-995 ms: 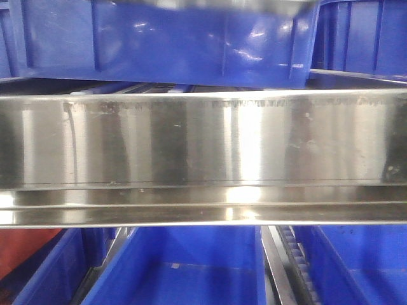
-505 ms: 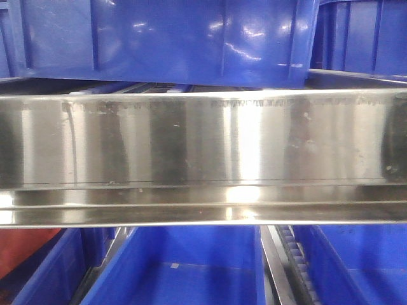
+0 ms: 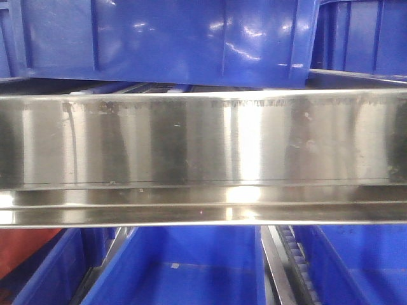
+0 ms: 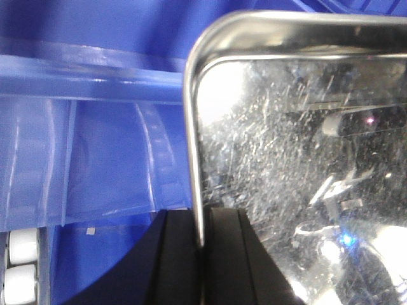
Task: Stack silver trays without gaps
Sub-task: 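Hold the lifted tray steady in both grippers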
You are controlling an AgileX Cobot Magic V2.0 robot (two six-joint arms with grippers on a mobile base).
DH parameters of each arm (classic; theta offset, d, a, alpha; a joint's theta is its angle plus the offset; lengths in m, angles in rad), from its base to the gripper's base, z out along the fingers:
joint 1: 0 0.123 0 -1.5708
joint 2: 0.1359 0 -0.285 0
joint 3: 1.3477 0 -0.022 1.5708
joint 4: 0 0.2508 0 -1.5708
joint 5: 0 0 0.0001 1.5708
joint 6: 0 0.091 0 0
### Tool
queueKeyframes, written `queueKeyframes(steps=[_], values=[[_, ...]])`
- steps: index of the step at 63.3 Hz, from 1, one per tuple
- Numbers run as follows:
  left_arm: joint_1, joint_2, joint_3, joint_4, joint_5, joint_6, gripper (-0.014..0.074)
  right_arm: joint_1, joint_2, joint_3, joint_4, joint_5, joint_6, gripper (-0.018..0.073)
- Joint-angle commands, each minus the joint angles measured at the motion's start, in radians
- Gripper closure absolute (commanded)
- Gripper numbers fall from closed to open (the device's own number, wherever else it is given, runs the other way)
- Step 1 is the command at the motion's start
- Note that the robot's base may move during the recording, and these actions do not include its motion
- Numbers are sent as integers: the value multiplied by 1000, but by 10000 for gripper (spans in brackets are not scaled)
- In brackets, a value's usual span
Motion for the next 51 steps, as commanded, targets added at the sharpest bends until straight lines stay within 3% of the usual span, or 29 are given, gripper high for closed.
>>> queueKeyframes(steps=[1, 14, 51], values=[[4, -24, -37, 19, -36, 8, 613, -4, -7, -15, -56, 4, -3, 636], [4, -24, -101, 19, -27, 8, 613, -4, -7, -15, -56, 4, -3, 636], [4, -22, -101, 47, -11, 8, 613, -4, -7, -15, -54, -37, -3, 636]])
